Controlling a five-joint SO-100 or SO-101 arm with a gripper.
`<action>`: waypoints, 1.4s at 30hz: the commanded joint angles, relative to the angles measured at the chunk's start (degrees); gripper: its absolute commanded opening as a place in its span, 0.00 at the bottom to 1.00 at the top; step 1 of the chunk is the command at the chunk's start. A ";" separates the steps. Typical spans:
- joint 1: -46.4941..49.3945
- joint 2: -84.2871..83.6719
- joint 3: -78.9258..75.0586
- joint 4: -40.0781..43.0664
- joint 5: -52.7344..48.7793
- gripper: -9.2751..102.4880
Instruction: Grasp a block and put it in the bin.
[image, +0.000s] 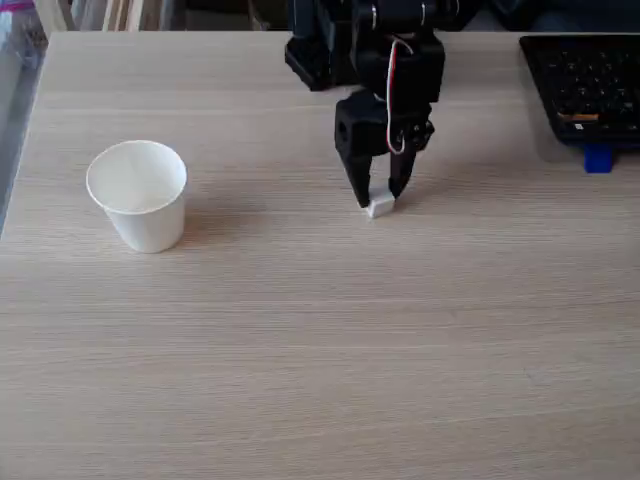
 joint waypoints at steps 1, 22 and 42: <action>0.00 -0.09 -2.20 -0.70 0.44 0.22; 1.05 1.23 -1.85 -0.18 -0.70 0.14; 4.22 9.23 -3.25 5.01 -1.76 0.14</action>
